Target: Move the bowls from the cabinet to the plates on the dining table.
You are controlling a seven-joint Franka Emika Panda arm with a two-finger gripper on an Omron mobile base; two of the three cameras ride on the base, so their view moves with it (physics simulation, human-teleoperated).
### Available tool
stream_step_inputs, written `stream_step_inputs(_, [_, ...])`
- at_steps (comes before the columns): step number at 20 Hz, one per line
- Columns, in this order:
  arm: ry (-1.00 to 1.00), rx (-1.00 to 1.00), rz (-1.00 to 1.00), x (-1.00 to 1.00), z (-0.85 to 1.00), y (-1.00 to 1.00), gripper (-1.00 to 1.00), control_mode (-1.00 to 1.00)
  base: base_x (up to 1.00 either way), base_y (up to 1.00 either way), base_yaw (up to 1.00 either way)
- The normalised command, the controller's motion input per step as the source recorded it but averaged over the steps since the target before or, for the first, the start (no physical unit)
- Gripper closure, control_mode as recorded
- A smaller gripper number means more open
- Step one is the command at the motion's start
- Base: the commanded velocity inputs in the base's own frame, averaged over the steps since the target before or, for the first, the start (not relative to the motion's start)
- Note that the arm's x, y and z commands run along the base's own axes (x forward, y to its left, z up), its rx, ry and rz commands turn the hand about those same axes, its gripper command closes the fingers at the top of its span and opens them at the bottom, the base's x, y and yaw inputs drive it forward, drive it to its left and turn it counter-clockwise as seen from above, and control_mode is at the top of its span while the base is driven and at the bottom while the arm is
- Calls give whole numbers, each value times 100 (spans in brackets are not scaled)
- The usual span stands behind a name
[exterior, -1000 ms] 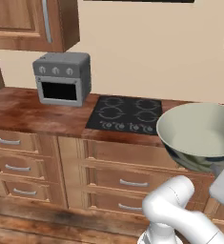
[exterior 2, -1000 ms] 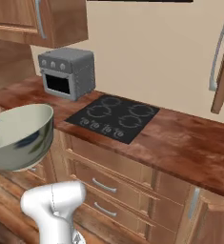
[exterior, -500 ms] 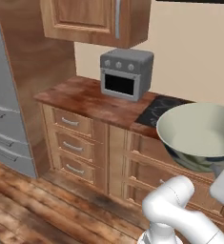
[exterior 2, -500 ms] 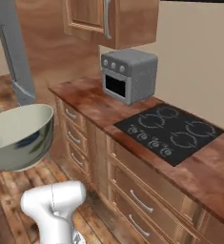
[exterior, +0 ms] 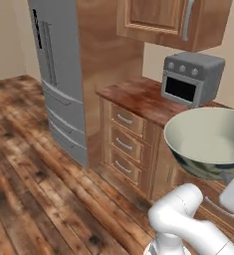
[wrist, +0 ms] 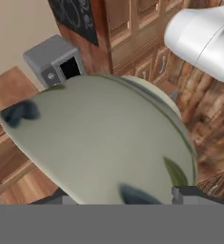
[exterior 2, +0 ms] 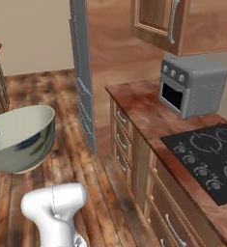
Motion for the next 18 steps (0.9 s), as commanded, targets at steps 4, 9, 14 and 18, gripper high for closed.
stream_step_inputs(4, [0, 0, 0, 0, 0, 0, 100, 100, 1, 31, 55])
stream_step_inputs(9, [0, 0, 0, 0, 0, 0, 100, 100, 15, 20, 53])
stream_step_inputs(14, [0, 0, 0, 0, 0, 0, 100, 100, 50, 0, 47])
stream_step_inputs(18, [0, 0, 0, 0, 0, 0, 100, 100, 70, -1, 43])
